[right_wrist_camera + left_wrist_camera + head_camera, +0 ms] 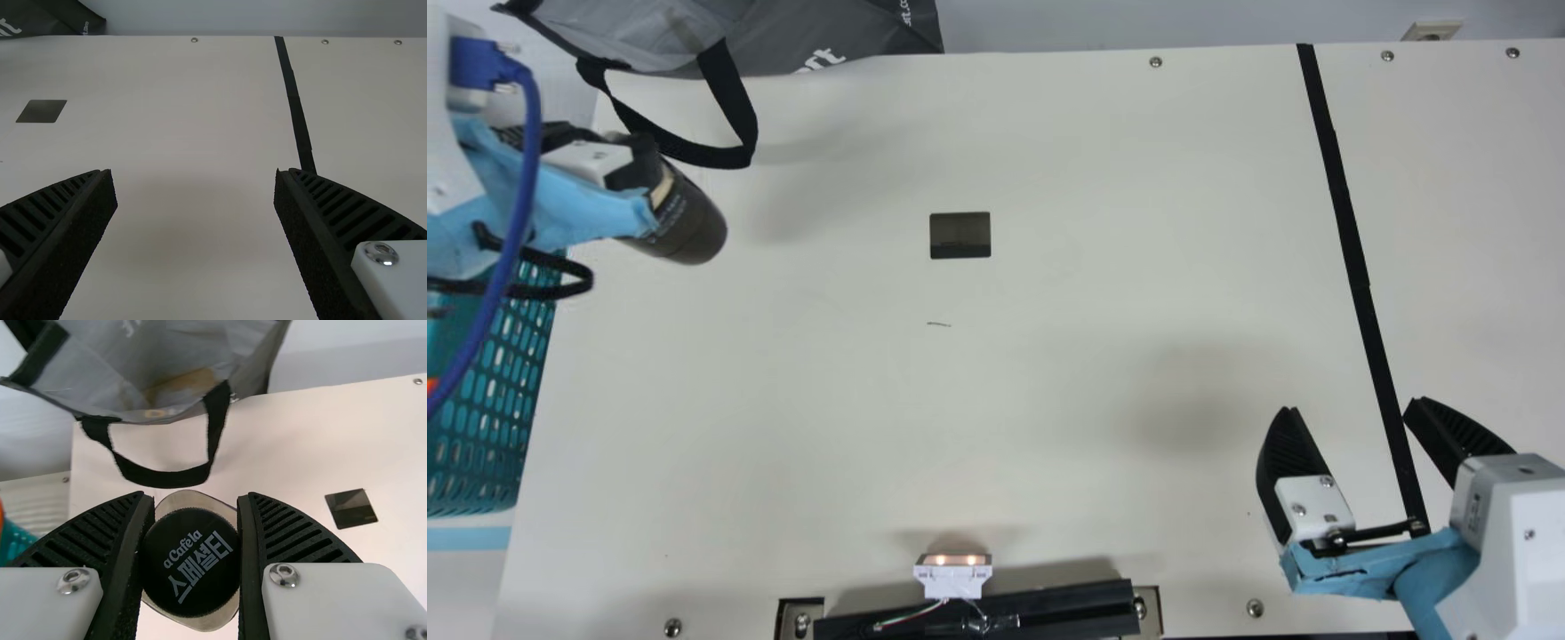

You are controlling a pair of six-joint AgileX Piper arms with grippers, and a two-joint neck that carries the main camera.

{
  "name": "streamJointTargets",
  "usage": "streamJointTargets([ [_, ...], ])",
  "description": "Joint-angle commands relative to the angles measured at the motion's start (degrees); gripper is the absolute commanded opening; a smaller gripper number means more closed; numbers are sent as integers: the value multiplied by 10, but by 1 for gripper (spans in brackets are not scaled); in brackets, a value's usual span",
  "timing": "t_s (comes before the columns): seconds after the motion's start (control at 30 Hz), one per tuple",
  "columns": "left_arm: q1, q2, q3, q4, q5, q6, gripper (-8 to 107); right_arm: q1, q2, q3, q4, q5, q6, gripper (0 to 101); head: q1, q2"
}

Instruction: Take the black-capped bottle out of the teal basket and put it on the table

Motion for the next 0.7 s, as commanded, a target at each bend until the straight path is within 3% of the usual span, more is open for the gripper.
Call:
streamJointTargets([
  [0.0,-20,4,-2,9,-1,-14,0,0,0,0,0,0,0,91,-2,5],
  [0.67,-168,43,-17,55,-3,-97,0,0,0,0,1,1,0,91,-2,5],
])
